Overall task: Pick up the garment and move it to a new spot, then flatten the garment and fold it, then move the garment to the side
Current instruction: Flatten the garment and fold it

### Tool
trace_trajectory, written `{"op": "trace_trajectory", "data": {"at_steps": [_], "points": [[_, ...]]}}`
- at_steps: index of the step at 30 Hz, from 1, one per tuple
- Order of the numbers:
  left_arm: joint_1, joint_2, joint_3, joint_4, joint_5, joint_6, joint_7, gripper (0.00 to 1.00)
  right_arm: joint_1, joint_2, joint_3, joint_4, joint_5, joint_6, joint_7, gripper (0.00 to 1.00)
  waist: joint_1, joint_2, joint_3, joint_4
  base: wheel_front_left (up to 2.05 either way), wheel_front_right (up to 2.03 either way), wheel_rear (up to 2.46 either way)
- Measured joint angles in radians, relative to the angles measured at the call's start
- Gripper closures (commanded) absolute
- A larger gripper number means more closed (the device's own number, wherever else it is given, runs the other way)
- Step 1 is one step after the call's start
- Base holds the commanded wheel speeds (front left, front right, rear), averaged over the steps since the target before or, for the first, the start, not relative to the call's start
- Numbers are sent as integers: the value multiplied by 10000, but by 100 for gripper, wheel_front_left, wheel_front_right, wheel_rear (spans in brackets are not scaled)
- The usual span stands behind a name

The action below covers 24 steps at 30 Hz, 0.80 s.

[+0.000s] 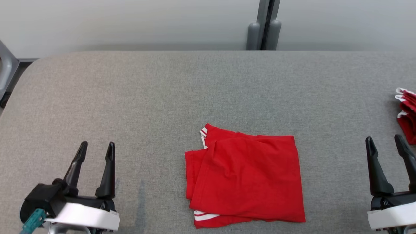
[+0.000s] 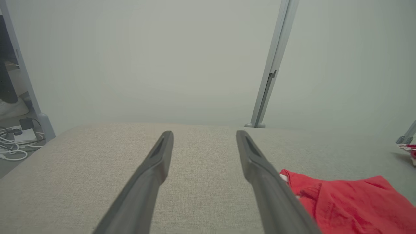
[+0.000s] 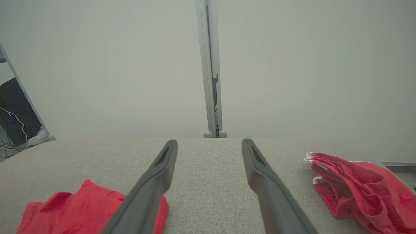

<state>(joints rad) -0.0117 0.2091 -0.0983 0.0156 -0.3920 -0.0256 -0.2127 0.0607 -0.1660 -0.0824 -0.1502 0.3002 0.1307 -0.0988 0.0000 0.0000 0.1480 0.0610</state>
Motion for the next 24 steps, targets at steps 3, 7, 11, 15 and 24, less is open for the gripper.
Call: {"op": "trace_trajectory", "data": {"at_steps": [3, 7, 11, 15, 24], "points": [[215, 42, -67, 33, 0, 2, 100, 0, 125, 0, 54, 92, 2, 0, 0, 0, 0, 0, -215, -59, 0, 0, 0], [410, 104, -113, 50, 0, 8, 188, 0, 361, -19, 211, 282, 0, 0, 33, 0, 0, 0, -506, -110, 0, 0, 0], [665, 167, -148, 58, -36, 58, 280, 0, 638, -46, 268, 303, -6, 0, 107, 0, 0, 0, -797, -129, 0, 0, 0], [877, 240, -169, 10, -44, 127, 374, 0, 928, -105, 326, 303, -33, 0, 205, 0, 0, 0, -1060, -143, 0, 0, 0], [1286, 322, -211, -167, -44, 295, 600, 0, 1342, -79, 290, 155, -35, 0, 384, 0, 0, 0, -1449, -165, 0, 0, 0]]}}
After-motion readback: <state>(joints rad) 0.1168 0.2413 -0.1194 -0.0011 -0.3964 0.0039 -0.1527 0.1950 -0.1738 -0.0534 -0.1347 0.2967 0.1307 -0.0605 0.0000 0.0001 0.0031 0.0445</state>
